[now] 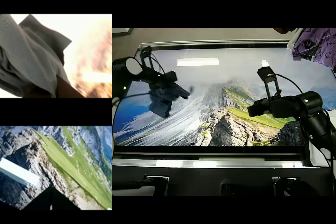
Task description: Fold the clothes and pants, and hang the long-sleeved shirts on hangers.
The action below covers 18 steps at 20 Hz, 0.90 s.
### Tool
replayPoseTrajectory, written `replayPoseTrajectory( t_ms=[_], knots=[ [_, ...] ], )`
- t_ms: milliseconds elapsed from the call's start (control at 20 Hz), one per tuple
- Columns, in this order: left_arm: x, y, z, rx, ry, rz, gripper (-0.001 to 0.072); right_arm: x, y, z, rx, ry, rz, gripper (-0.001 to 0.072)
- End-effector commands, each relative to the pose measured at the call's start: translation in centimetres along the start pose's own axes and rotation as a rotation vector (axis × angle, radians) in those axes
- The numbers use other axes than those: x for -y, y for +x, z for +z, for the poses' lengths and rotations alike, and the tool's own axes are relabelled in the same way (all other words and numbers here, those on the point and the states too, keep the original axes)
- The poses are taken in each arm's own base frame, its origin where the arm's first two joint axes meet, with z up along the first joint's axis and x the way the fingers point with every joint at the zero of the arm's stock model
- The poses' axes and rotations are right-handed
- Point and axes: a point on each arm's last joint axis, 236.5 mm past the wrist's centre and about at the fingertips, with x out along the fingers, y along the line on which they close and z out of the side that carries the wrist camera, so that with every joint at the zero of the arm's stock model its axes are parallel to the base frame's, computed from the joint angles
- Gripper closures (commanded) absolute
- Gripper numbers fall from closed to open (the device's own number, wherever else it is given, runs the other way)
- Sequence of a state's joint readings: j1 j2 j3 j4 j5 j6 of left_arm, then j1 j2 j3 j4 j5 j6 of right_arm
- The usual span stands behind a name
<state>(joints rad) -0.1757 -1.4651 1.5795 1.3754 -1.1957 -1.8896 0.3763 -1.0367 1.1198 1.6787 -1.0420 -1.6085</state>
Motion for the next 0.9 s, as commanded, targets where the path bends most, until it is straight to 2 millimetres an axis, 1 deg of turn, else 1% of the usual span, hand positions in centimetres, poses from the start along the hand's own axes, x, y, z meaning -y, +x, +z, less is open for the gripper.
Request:
replayPoseTrajectory(
  t_ms=[0, 100, 150, 250, 300, 350, 400, 450, 500, 550, 600, 650, 700, 750, 800, 850],
  knots=[
    [8.1, -3.7, -10.6, -0.111, 0.015, -0.116, 0.0696, 0.0, -0.1, 0.1, 0.002, -0.001, 0.0, 0.0682],
    [11.4, -4.0, -16.0, -0.173, 0.052, -0.155, 0.0694, -0.1, -0.1, 0.1, 0.002, -0.001, 0.001, 0.0682],
    [13.2, -3.6, -18.5, -0.197, 0.068, -0.18, 0.0693, 0.0, -0.1, 0.1, 0.002, -0.001, 0.0, 0.0682],
    [16.3, -2.1, -22.9, -0.228, 0.096, -0.228, 0.0687, 0.0, -0.1, 0.1, 0.002, -0.001, 0.0, 0.0682],
    [17.0, -1.2, -24.6, -0.241, 0.083, -0.236, 0.0641, 0.0, -0.1, 0.1, 0.002, 0.0, 0.0, 0.0682],
    [17.1, -0.1, -25.8, -0.257, 0.061, -0.229, 0.0483, -0.1, -0.1, 0.1, 0.003, 0.0, 0.001, 0.0682],
    [16.6, 0.8, -26.4, -0.271, 0.048, -0.212, 0.0314, -0.1, -0.1, 0.3, 0.011, 0.002, 0.003, 0.0682],
    [16.0, 1.2, -26.4, -0.279, 0.038, -0.195, 0.0201, -0.1, -0.1, 0.6, 0.023, 0.001, 0.002, 0.0682],
    [15.5, 0.9, -25.5, -0.272, 0.024, -0.189, 0.0131, -0.1, -0.1, 0.8, 0.033, 0.001, 0.002, 0.0682],
    [14.8, 0.2, -24.0, -0.251, 0.016, -0.19, 0.0081, -0.1, -0.1, 1.0, 0.042, 0.002, 0.002, 0.0682],
    [13.8, -0.9, -21.7, -0.21, 0.018, -0.199, 0.0081, -0.1, -0.1, 1.2, 0.051, 0.001, 0.002, 0.0682],
    [12.4, -2.3, -19.4, -0.163, 0.017, -0.203, 0.0081, 0.0, -0.1, 1.6, 0.069, 0.001, 0.001, 0.0682],
    [10.5, -3.7, -17.3, -0.121, 0.005, -0.195, 0.0081, 0.0, -0.2, 2.4, 0.1, 0.002, 0.0, 0.0682],
    [8.0, -5.1, -15.3, -0.083, -0.012, -0.174, 0.0081, 0.0, -0.3, 3.1, 0.133, 0.002, -0.002, 0.0682],
    [5.4, -6.5, -13.8, -0.051, -0.03, -0.146, 0.0082, 0.0, -0.3, 3.3, 0.139, 0.002, -0.001, 0.0682],
    [3.1, -7.6, -12.7, -0.027, -0.044, -0.118, 0.0082, 0.0, -0.3, 3.2, 0.135, 0.003, 0.0, 0.0682]
  ],
)
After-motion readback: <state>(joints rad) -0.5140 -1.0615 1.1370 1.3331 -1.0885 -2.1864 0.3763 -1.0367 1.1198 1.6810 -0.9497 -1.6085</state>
